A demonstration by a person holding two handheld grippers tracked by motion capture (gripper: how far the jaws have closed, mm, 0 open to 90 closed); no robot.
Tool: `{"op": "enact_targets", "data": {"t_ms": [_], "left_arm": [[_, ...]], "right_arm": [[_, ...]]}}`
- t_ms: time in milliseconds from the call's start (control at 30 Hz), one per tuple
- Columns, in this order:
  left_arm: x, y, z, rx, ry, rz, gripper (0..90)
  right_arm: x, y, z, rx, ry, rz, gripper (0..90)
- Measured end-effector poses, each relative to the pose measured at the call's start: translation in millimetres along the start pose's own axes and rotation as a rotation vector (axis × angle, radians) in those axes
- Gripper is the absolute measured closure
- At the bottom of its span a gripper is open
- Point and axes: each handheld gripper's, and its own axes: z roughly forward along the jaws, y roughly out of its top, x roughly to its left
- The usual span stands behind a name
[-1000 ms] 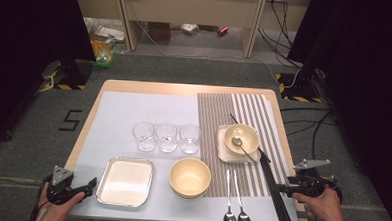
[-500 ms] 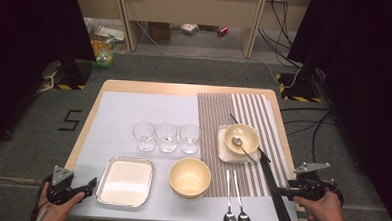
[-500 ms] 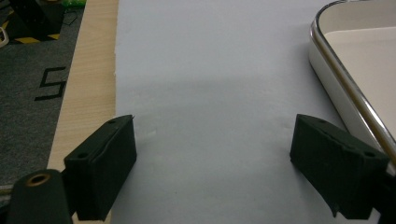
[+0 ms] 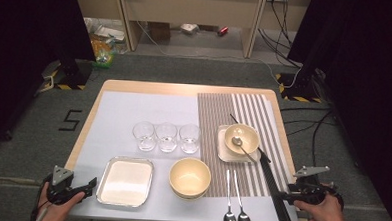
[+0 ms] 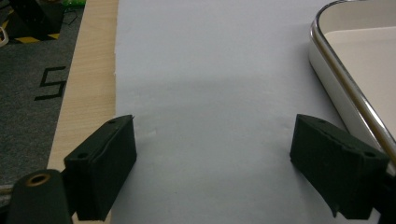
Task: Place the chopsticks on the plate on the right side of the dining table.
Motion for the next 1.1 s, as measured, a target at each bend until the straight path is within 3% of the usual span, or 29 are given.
{"op": "enact_targets", "data": {"t_ms": [1100], "left_arm": [[-0.1,0.4,0.1,0.002,0.0,-0.001,13.4]], "right_arm": [[3.7,-8.5,-3.1,0.009,0.011,-0.004,51.5]]}}
